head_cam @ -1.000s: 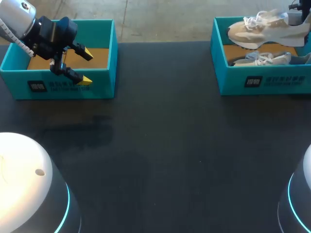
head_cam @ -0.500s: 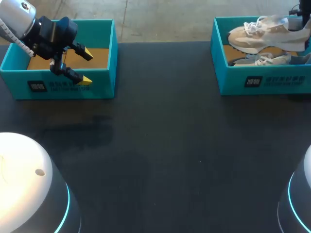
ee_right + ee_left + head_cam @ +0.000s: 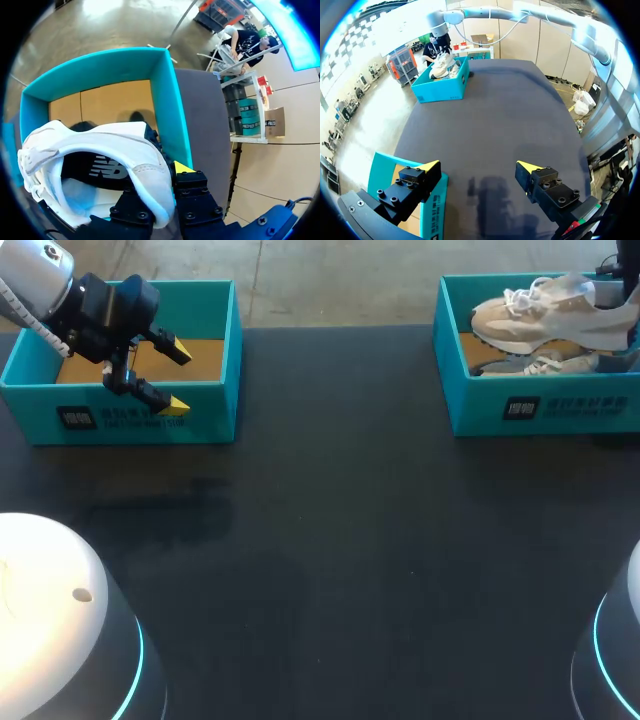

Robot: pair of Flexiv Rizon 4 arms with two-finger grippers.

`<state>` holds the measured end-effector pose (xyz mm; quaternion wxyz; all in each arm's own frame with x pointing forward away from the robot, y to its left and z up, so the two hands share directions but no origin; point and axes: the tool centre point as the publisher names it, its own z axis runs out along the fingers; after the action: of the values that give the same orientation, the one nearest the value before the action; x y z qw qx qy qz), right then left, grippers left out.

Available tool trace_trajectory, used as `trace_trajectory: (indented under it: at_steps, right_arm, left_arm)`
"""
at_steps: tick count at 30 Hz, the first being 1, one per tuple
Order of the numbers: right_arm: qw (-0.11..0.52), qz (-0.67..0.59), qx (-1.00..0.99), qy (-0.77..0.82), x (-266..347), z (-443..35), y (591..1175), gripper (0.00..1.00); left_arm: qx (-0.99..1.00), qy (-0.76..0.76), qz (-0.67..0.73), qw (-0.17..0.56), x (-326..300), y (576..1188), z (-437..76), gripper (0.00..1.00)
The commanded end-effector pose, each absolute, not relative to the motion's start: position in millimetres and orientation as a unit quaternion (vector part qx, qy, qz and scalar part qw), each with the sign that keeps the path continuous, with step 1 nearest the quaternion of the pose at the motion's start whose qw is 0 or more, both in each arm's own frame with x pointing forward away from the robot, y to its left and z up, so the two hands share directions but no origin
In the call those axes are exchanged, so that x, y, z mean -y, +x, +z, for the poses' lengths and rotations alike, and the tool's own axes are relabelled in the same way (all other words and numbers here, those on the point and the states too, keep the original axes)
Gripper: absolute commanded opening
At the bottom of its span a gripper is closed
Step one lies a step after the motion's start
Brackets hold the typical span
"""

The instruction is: Take the shoe out of the shoebox, open the shoe tongue, remove and reinsert the insole, then place the shoe into the shoebox

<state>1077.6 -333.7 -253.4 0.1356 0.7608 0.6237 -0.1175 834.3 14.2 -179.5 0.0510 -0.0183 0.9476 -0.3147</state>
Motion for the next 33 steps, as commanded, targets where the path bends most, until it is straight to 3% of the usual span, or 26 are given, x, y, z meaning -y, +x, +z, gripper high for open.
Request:
trace_trajectory:
  at_steps: [1,33]
  right_arm:
    - [0.135,-0.118,-0.623,0.761,334.5,-254.6,1078.2,0.00]
    - [0.150,-0.125,-0.621,0.759,345.5,-235.8,1087.2,0.00]
  left_arm:
    - [-0.948,-0.018,-0.314,0.051,-14.4,833.5,-179.3,1.00]
    - [-0.948,-0.018,-0.314,0.051,-14.4,833.5,-179.3,1.00]
